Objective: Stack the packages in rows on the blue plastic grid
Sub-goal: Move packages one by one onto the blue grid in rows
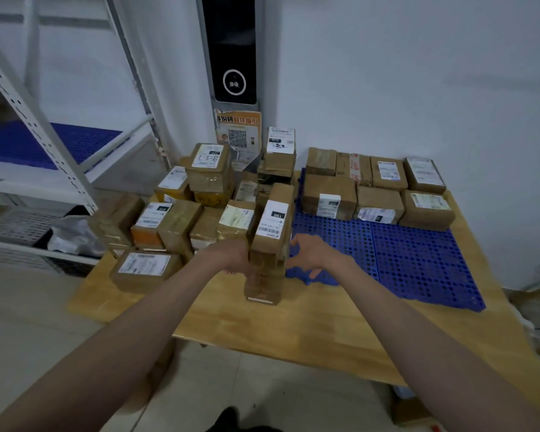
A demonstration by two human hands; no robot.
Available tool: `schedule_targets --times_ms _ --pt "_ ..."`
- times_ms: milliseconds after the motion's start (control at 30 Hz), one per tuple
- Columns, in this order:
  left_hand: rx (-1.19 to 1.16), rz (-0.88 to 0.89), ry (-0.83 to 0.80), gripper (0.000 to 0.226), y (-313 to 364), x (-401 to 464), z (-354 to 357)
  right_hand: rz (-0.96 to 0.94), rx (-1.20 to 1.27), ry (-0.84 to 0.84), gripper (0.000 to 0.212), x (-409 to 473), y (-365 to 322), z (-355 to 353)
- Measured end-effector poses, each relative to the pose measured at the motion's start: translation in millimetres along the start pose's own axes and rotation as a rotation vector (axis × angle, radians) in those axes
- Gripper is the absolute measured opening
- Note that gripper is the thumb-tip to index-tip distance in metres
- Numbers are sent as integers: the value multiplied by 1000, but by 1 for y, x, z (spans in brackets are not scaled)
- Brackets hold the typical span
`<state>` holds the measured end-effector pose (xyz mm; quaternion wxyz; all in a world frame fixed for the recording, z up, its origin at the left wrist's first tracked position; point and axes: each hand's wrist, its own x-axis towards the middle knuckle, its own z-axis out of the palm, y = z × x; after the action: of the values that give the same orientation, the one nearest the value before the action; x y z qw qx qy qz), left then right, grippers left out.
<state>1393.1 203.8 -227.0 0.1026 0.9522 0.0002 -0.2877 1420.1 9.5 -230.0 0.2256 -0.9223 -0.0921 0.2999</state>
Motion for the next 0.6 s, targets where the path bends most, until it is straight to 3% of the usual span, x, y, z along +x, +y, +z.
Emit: schedule_targets --times_ms 167,267,433,600 --pt "27 52 30 24 -23 29 -18 -15 111 21 60 29 -29 -3" --pt "27 69 -4 49 -34 49 -27 33 131 48 59 44 -36 3" --pt "84 162 -49 57 -31 82 -32 85 190 52 79 57 -36 8" --pt "43 232 -173 91 -21 102 -32 44 279 49 70 58 -34 7"
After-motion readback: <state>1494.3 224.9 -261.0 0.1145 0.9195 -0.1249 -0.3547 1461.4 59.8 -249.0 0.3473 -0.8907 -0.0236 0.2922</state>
